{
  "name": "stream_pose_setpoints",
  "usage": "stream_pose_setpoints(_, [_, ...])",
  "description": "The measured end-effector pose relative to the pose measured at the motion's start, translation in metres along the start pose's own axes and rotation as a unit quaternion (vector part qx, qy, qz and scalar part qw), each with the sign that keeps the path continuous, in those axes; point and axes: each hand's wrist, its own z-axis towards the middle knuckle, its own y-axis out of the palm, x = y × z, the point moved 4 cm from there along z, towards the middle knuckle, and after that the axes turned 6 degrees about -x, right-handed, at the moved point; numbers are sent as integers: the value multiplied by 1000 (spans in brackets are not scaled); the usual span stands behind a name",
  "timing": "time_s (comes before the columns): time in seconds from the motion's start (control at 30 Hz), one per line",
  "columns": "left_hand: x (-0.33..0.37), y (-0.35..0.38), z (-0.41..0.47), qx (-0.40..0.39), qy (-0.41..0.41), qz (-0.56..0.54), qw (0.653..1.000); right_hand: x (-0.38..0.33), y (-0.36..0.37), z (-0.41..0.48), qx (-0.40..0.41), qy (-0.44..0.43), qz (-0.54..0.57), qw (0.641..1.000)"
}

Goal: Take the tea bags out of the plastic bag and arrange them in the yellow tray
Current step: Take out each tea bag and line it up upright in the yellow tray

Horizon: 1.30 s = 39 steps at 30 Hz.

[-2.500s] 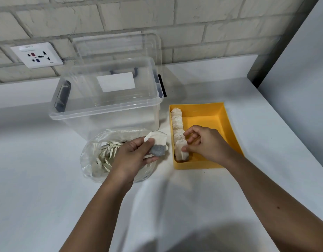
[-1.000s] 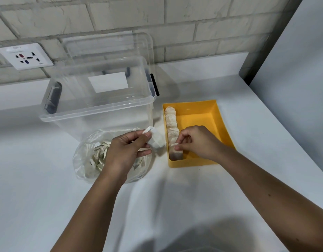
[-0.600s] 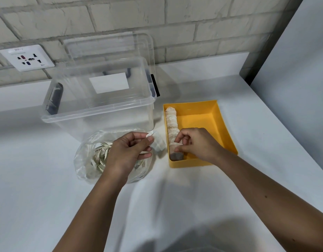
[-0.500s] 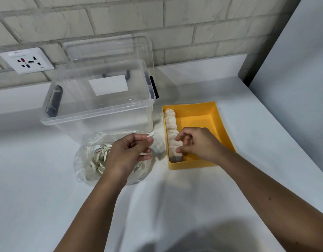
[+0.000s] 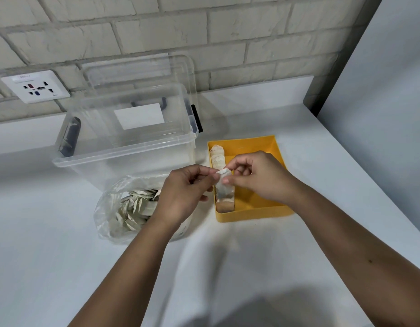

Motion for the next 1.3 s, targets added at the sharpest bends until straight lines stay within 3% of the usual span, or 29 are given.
stream_pose_setpoints(0.2, [4, -4, 5, 15, 20, 42, 999, 8, -9, -11, -14, 19, -56, 998])
stream_pose_setpoints(0.3, [0, -11, 9, 40, 55, 190, 979, 22, -7, -16, -48, 53, -49, 996])
stream_pose_setpoints(0.4, [-1, -2, 10, 1, 71, 365, 928, 31, 3, -17, -64, 76, -28, 995])
stream_pose_setpoints(0.47, [-3, 2, 11, -15, 63, 401, 914, 35, 13, -15, -89, 91, -12, 992])
stream_pose_setpoints(0.67, [-13, 0, 12, 7, 48, 334, 941, 44, 26, -2, -108, 132, -93, 981])
stream_pose_setpoints(0.83, [-16, -1, 9, 21, 62, 314, 947, 53, 30, 11, -49, 178, -13, 983])
stream_pose_setpoints(0.9, [-19, -2, 10, 17, 59, 304, 951, 54, 34, 14, -66, 188, -7, 980])
stream_pose_setpoints(1.0, [-22, -2, 10, 11, 50, 294, 955, 56, 40, 13, -93, 197, -20, 976])
stream_pose_setpoints(1.2, [-27, -1, 11, -3, 16, 267, 964, 55, 33, 14, -29, 202, -134, 970])
stream_pose_setpoints(1.3, [-32, 3, 9, -15, 2, 242, 970, 57, 31, 12, -28, 214, -98, 972])
